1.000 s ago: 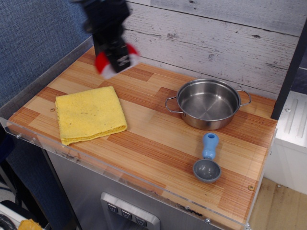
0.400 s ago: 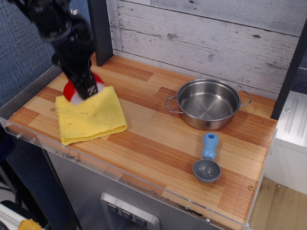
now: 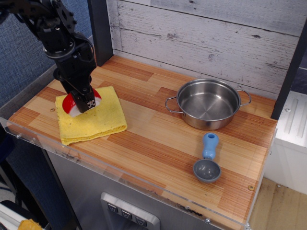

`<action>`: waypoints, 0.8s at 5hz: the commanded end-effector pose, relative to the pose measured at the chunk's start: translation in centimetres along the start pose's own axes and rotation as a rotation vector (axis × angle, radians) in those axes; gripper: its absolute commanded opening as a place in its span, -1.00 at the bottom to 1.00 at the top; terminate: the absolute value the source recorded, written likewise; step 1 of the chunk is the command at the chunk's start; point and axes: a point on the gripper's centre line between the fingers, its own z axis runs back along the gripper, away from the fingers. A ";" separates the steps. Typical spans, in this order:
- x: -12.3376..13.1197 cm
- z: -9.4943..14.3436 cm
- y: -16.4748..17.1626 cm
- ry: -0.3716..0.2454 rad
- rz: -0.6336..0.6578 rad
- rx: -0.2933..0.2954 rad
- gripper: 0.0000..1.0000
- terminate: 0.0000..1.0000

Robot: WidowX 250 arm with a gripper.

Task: Move the meant to on top of the yellow cloth

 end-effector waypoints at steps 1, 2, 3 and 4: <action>-0.2 0.0 -0.1 0.018 0.016 0.018 -1.00 -1.00; -0.2 0.2 0.1 0.026 0.041 0.010 1.00 -1.00; -0.3 0.3 0.4 0.032 0.061 0.001 1.00 -1.00; -0.2 0.6 0.6 0.028 0.064 0.006 1.00 -1.00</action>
